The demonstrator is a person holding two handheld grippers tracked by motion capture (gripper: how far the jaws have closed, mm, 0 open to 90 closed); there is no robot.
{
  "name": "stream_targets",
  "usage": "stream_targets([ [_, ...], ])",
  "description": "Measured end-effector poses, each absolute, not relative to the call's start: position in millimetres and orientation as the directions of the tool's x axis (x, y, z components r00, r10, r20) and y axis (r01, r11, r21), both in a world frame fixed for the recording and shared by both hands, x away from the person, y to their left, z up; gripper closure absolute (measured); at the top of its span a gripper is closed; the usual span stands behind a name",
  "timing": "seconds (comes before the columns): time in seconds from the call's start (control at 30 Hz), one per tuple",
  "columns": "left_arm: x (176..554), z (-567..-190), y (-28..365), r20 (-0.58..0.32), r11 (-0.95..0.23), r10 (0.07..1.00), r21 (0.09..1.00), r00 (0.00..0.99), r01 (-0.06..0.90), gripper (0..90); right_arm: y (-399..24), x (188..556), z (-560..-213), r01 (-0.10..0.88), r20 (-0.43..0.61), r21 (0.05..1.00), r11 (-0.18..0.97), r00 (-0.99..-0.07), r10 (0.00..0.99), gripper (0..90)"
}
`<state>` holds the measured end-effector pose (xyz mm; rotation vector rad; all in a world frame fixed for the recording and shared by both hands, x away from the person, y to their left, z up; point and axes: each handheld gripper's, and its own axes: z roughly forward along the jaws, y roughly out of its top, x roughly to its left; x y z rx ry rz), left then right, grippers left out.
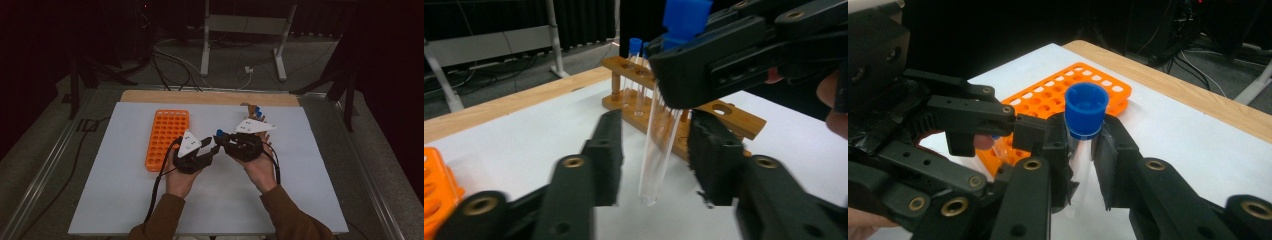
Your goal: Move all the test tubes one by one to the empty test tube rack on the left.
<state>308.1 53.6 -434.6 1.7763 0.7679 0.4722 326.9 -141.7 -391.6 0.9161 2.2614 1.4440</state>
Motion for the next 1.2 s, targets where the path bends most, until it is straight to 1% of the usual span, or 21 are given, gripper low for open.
stream_targets([
  [0.27,308,-434,51,-0.022,-0.230,0.690,0.941,0.724,0.247,77.2,-139,327,-393,0.355,0.090,0.889,0.289,-0.754,0.650,77.3],
  [0.43,310,-434,50,-0.013,-0.244,0.687,0.937,0.726,0.248,78.1,-140,328,-393,0.362,0.093,0.885,0.293,-0.754,0.651,76.4],
  [0.47,310,-434,50,-0.010,-0.249,0.690,0.936,0.724,0.250,78.2,-141,329,-393,0.366,0.099,0.885,0.289,-0.752,0.651,74.7],
  [0.63,317,-436,54,-0.027,-0.237,0.721,0.929,0.693,0.284,78.4,-149,330,-391,0.365,0.118,0.893,0.262,-0.753,0.648,57.4],
  [0.7,319,-435,58,-0.039,-0.226,0.732,0.928,0.681,0.295,78.4,-152,331,-391,0.372,0.123,0.892,0.258,-0.747,0.653,48.6],
  [0.73,320,-435,59,-0.045,-0.218,0.736,0.929,0.676,0.299,78.4,-155,332,-391,0.377,0.126,0.891,0.253,-0.740,0.660,45.4],
  [0.8,322,-434,64,-0.056,-0.203,0.746,0.930,0.663,0.307,78.5,-161,334,-392,0.380,0.136,0.894,0.238,-0.735,0.665,41.8],
  [1.0,324,-430,77,-0.071,-0.175,0.763,0.934,0.642,0.311,78.5,-173,336,-397,0.374,0.100,0.895,0.242,-0.697,0.710,21.4],
  [1.07,324,-429,82,-0.077,-0.163,0.770,0.936,0.633,0.312,78.5,-176,337,-400,0.382,0.091,0.890,0.249,-0.684,0.724,16.2],
  [1.13,325,-427,87,-0.081,-0.154,0.776,0.937,0.626,0.313,78.5,-180,338,-404,0.393,0.083,0.884,0.253,-0.665,0.742,14.3],
  [1.2,325,-426,92,-0.080,-0.148,0.785,0.938,0.615,0.312,78.5,-184,339,-407,0.397,0.078,0.881,0.256,-0.657,0.750,10.0],
])
